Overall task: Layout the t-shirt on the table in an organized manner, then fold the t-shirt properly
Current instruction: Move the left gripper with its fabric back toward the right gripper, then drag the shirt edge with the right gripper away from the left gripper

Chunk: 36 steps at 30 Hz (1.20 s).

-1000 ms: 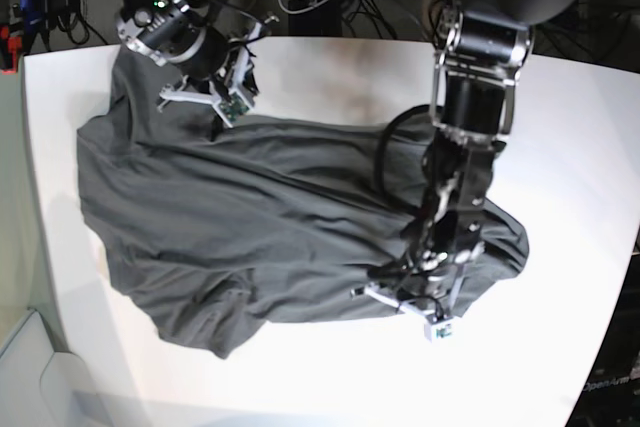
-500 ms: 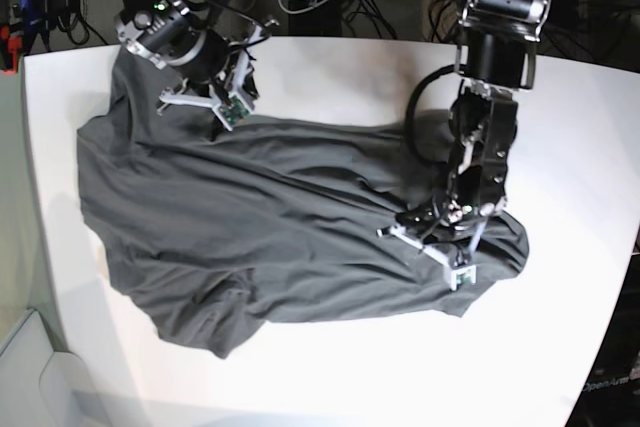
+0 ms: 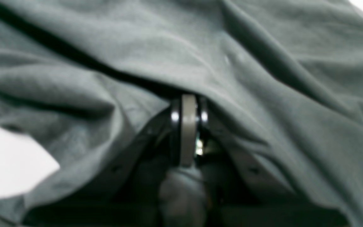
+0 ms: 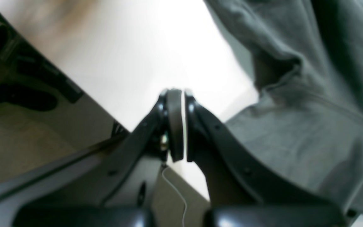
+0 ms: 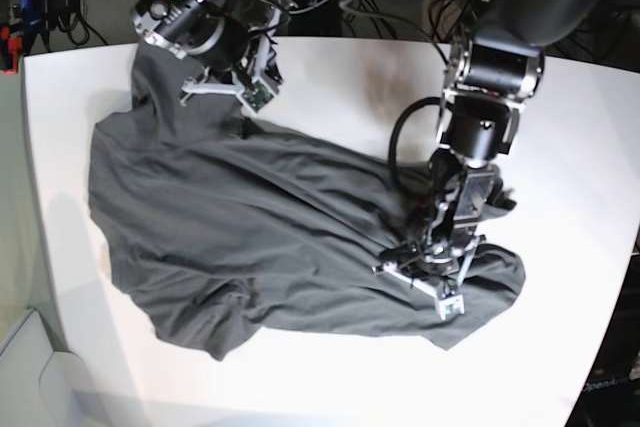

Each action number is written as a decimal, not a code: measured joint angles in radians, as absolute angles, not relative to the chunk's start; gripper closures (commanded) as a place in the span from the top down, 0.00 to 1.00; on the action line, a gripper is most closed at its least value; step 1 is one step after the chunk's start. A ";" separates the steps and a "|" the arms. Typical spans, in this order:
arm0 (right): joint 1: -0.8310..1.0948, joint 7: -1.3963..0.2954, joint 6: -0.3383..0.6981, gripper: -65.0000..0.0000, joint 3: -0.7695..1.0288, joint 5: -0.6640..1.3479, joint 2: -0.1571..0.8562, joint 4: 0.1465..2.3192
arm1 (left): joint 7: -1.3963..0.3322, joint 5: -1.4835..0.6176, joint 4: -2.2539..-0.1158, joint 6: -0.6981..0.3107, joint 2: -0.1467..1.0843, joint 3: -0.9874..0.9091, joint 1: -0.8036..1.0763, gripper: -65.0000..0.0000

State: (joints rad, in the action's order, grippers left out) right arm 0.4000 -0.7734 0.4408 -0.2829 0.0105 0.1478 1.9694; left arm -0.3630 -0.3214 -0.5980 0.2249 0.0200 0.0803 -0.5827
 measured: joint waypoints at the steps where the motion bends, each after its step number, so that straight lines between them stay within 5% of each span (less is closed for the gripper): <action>1: 0.395 -0.773 0.441 0.00 -0.282 0.011 0.146 1.969 | -0.353 -0.321 -0.569 0.226 0.015 0.080 -0.604 0.00; 12: 0.266 -0.775 0.440 0.00 -0.204 0.006 0.155 1.950 | -0.382 -0.332 -0.544 0.228 0.030 0.080 -0.658 0.00; 22: 0.126 -0.761 0.441 0.00 -0.197 0.014 0.152 1.691 | -0.380 -0.329 -0.543 0.224 0.070 0.080 -0.657 0.00; 36: 0.250 -0.559 0.449 0.00 -0.150 0.070 0.244 1.627 | -0.373 -0.330 -0.542 0.224 0.078 0.078 -0.657 0.00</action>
State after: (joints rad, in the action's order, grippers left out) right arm 0.2497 -0.5587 0.4488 -0.1505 0.0704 0.2440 1.6272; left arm -0.3729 -0.3298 -0.5423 0.2245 0.0776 0.0784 -0.6571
